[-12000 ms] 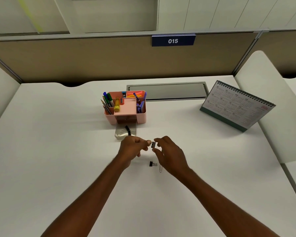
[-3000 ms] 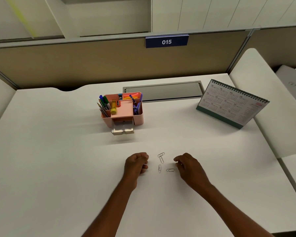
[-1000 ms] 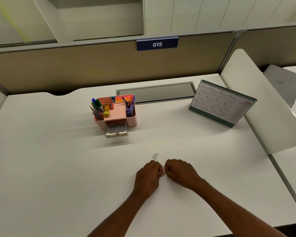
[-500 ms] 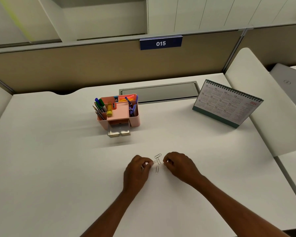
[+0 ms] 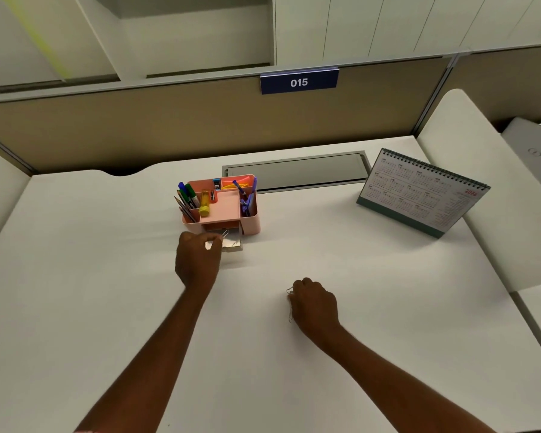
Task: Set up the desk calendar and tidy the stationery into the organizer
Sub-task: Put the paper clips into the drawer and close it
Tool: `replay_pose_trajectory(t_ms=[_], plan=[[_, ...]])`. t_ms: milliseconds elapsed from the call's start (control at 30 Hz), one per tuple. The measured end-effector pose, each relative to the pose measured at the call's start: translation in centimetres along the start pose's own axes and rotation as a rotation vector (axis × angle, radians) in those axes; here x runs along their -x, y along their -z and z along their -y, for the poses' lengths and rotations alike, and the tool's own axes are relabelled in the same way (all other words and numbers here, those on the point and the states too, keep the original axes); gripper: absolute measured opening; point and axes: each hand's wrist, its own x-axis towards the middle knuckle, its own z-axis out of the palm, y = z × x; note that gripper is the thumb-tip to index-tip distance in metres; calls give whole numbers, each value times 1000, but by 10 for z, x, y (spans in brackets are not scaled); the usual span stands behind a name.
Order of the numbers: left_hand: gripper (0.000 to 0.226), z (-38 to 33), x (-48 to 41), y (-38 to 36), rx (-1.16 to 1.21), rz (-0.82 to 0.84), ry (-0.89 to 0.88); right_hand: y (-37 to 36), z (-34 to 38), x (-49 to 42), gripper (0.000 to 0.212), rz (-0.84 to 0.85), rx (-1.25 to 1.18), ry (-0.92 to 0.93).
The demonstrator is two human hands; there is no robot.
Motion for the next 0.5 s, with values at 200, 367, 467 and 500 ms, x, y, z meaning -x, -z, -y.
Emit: replay_pose_trajectory(t_ms=[200,367,467,500], plan=[[35,4,-32,-18,-149,74,78,-2,5,-1,42,28,115,57],[29,1,-42,-27,-241,103,103,-4,7,0,33,-8,279,170],[26,-1,-41,-29,-239,118,109,-4,2,0,34,-49,268,172],[26,0,-41,-29,-228,118,108,-3,-1,1,35,-58,256,170]])
